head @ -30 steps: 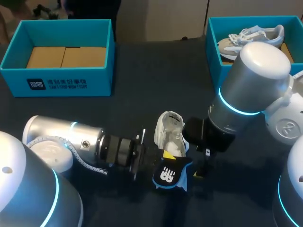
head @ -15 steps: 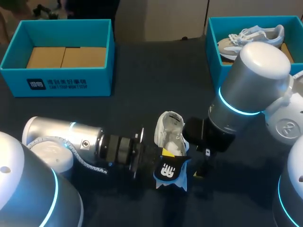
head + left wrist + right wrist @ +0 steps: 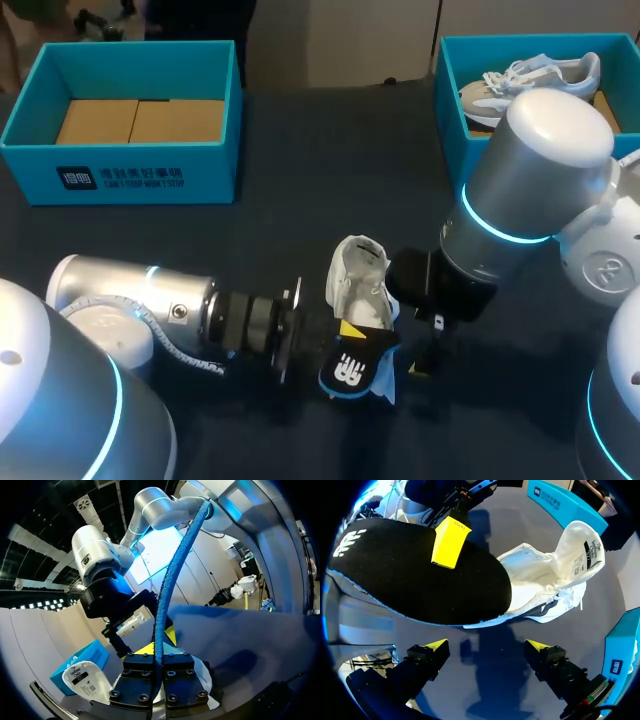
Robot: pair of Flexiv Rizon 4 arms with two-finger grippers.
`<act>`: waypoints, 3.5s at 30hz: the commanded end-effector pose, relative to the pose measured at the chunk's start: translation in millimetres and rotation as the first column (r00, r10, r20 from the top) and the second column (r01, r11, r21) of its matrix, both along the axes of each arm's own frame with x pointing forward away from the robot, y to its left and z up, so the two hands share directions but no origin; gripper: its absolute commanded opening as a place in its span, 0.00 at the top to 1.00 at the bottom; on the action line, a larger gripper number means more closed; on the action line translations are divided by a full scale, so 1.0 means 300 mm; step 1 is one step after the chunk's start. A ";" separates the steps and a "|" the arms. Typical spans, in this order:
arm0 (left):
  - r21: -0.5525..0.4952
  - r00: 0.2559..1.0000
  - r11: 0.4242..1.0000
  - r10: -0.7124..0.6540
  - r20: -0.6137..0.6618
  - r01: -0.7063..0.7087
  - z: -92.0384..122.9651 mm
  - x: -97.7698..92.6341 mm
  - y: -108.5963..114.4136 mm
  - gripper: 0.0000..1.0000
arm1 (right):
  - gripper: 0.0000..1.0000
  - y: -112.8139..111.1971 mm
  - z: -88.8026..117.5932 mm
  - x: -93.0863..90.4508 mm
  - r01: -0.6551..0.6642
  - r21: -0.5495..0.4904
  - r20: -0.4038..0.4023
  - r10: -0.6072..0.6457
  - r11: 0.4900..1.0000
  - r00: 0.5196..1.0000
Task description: Take the shoe out of the shoebox, open the shoe tongue, remove and reinsert the insole, then place the shoe into the shoebox
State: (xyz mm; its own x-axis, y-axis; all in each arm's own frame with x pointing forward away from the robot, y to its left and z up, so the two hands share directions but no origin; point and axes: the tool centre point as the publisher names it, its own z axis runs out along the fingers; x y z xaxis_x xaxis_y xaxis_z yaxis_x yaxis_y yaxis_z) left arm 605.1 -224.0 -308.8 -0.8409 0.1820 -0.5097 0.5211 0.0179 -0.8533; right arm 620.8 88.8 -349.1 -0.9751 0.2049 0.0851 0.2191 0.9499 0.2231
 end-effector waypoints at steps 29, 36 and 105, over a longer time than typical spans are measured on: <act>-0.008 0.992 0.994 0.110 0.069 -0.109 -0.044 0.034 -0.009 1.00 | 0.00 0.001 -0.004 -0.003 0.001 0.000 0.001 -0.001 1.000 1.000; -0.001 0.987 0.991 0.134 0.090 -0.134 -0.049 0.044 -0.006 1.00 | 0.00 0.001 -0.004 -0.003 0.001 0.000 0.001 -0.001 1.000 1.000; 0.096 0.982 0.979 0.172 0.081 -0.179 -0.102 0.132 0.019 0.82 | 0.00 0.001 -0.004 -0.003 0.001 0.000 0.001 -0.001 1.000 1.000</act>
